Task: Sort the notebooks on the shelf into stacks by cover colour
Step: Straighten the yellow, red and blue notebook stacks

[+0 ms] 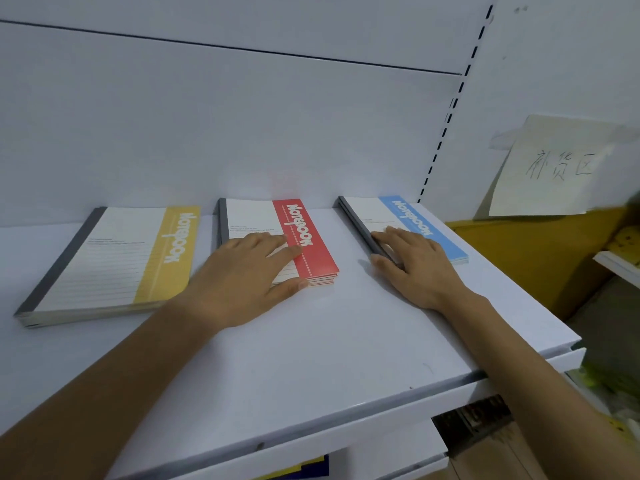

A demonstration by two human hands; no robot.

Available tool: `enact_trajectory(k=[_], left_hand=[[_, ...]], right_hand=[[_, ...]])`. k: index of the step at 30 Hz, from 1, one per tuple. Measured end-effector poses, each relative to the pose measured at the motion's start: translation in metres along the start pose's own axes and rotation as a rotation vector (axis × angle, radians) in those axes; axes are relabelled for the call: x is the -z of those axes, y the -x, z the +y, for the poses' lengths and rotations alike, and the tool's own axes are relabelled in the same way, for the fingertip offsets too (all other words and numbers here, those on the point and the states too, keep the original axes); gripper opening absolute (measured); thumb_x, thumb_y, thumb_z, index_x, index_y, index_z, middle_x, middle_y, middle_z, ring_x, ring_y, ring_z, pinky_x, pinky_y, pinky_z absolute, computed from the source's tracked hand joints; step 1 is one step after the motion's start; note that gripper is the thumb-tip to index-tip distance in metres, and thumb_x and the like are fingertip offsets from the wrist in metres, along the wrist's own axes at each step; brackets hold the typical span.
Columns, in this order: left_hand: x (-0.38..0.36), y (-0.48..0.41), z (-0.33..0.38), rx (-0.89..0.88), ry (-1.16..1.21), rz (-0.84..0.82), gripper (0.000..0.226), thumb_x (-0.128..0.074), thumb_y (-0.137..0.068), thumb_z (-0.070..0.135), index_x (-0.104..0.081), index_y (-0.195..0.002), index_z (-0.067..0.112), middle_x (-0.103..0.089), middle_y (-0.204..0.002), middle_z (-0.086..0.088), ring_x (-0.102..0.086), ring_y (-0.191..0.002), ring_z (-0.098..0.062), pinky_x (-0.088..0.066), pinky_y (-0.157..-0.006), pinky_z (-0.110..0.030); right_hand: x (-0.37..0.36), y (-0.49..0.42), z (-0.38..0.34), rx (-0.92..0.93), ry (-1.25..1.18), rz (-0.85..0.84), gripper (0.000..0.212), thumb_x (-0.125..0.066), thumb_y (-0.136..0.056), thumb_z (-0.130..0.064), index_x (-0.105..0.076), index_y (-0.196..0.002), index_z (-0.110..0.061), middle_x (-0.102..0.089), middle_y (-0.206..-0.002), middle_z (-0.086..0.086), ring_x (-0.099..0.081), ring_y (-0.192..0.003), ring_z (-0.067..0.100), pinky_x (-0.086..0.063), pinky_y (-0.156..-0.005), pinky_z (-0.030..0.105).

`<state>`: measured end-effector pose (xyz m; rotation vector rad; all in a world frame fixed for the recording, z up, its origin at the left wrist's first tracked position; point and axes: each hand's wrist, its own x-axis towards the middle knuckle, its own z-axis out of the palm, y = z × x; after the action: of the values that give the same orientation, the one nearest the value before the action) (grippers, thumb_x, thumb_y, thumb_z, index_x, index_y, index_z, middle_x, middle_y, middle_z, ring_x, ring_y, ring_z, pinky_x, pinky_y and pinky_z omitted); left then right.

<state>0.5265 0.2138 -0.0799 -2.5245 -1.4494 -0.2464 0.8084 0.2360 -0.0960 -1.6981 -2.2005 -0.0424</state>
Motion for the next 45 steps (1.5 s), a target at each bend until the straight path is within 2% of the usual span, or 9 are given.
enact_trajectory(k=[3, 11, 16, 20, 24, 31, 36, 40, 45], left_hand=[[-0.001, 0.0, 0.0, 0.003, 0.009, 0.004, 0.102, 0.023, -0.072, 0.075, -0.034, -0.145, 0.032, -0.038, -0.15, 0.005, -0.035, -0.136, -0.017, -0.033, -0.107, -0.034], [0.0, 0.0, 0.0, 0.0, 0.028, 0.014, 0.105, 0.02, -0.071, 0.078, -0.04, -0.142, 0.028, -0.041, -0.147, 0.002, -0.04, -0.134, -0.019, -0.036, -0.105, -0.037], [0.004, 0.0, 0.005, 0.021, 0.014, -0.01, 0.089, 0.002, -0.076, 0.07, -0.04, -0.142, 0.028, -0.041, -0.148, 0.005, -0.039, -0.135, -0.016, -0.038, -0.104, -0.035], [0.012, 0.001, 0.009, 0.023, -0.003, -0.089, 0.084, 0.0, -0.079, 0.067, -0.032, -0.145, 0.026, -0.035, -0.151, 0.006, -0.033, -0.137, -0.015, -0.035, -0.105, -0.034], [0.016, -0.004, 0.009, 0.034, 0.076, -0.219, 0.053, -0.026, -0.098, 0.052, -0.025, -0.146, 0.03, -0.031, -0.151, 0.009, -0.03, -0.138, -0.013, -0.033, -0.108, -0.033], [0.016, -0.005, 0.009, 0.074, 0.1, -0.309, 0.055, -0.024, -0.098, 0.051, -0.019, -0.148, 0.026, -0.024, -0.155, 0.006, -0.019, -0.144, -0.017, -0.024, -0.115, -0.036], [0.021, 0.002, 0.022, 0.092, -0.093, -0.271, 0.059, -0.018, -0.1, 0.05, -0.009, -0.152, 0.024, -0.013, -0.159, 0.002, -0.014, -0.145, -0.015, -0.014, -0.117, -0.033], [0.026, 0.023, 0.024, 0.132, -0.203, -0.189, 0.066, -0.006, -0.095, 0.059, -0.005, -0.152, 0.025, -0.013, -0.16, -0.001, -0.014, -0.146, -0.016, -0.011, -0.116, -0.035], [0.054, 0.079, 0.012, 0.212, -0.207, -0.086, 0.084, 0.003, -0.081, 0.065, -0.02, -0.15, 0.025, -0.029, -0.155, 0.001, -0.027, -0.141, -0.017, -0.019, -0.113, -0.034]], right_hand=[[-0.001, 0.0, -0.001, 0.001, 0.026, -0.001, 0.06, -0.023, -0.088, -0.049, -0.042, -0.14, -0.026, -0.043, -0.143, -0.002, -0.035, -0.131, 0.018, -0.021, -0.104, 0.032], [-0.001, 0.0, 0.0, 0.015, 0.088, -0.039, 0.056, -0.022, -0.093, -0.049, -0.036, -0.143, -0.027, -0.04, -0.145, -0.001, -0.033, -0.132, 0.02, -0.02, -0.106, 0.035], [0.0, 0.001, 0.0, 0.023, 0.083, -0.045, 0.062, -0.019, -0.089, -0.053, -0.036, -0.142, -0.027, -0.04, -0.144, 0.0, -0.034, -0.131, 0.022, -0.022, -0.106, 0.037], [-0.001, -0.001, 0.002, 0.029, 0.07, -0.016, 0.048, -0.031, -0.098, -0.047, -0.039, -0.141, -0.026, -0.042, -0.144, 0.0, -0.035, -0.131, 0.023, -0.023, -0.106, 0.039], [0.001, 0.001, 0.0, 0.03, 0.042, -0.007, 0.047, -0.036, -0.098, -0.044, -0.04, -0.14, -0.026, -0.044, -0.142, 0.001, -0.037, -0.13, 0.024, -0.023, -0.105, 0.039], [0.001, 0.003, 0.003, 0.052, 0.013, -0.013, 0.065, -0.023, -0.087, -0.06, -0.042, -0.139, -0.026, -0.049, -0.135, 0.001, -0.04, -0.127, 0.023, -0.025, -0.104, 0.041], [0.009, 0.005, -0.009, 0.093, 0.09, 0.059, 0.066, -0.037, -0.09, -0.063, -0.038, -0.141, -0.021, -0.038, -0.147, 0.004, -0.029, -0.138, 0.022, -0.008, -0.116, 0.045], [0.029, 0.001, -0.047, 0.211, -0.005, 0.201, 0.06, -0.032, -0.091, -0.057, -0.048, -0.133, -0.017, -0.051, -0.137, 0.004, -0.046, -0.125, 0.025, -0.027, -0.107, 0.041], [0.041, -0.006, -0.109, 0.36, -0.129, 0.272, 0.045, -0.048, -0.095, -0.043, -0.053, -0.129, -0.014, -0.057, -0.13, 0.007, -0.053, -0.116, 0.028, -0.038, -0.096, 0.039]])
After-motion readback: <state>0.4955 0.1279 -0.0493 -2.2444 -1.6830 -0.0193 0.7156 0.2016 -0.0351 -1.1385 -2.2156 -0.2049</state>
